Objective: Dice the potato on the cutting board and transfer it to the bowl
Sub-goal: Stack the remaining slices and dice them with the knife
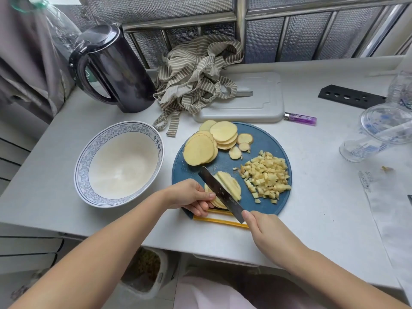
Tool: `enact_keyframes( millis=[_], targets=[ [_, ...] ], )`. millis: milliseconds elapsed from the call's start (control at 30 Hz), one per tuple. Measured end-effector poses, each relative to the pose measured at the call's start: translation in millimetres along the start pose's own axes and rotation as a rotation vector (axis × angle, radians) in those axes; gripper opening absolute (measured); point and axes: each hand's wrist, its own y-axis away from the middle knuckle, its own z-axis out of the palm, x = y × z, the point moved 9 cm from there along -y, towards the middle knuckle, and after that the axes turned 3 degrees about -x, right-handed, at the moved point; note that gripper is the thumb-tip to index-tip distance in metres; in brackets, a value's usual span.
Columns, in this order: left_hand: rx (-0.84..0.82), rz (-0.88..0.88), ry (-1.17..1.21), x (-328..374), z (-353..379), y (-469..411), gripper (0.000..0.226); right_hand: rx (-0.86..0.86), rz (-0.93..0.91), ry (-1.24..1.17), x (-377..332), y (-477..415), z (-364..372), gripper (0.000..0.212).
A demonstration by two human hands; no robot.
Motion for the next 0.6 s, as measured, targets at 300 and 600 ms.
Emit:
enact_keyframes(
  millis=[300,600],
  targets=[
    [-0.017,-0.004,0.004,0,0,-3,0.027,0.006,0.031,-0.021,0,-5,7,0.042],
    [0.001,0.024,0.03,-3,0,-3,0.026,0.022,0.062,0.065,-4,-21,16,0.04]
  ],
)
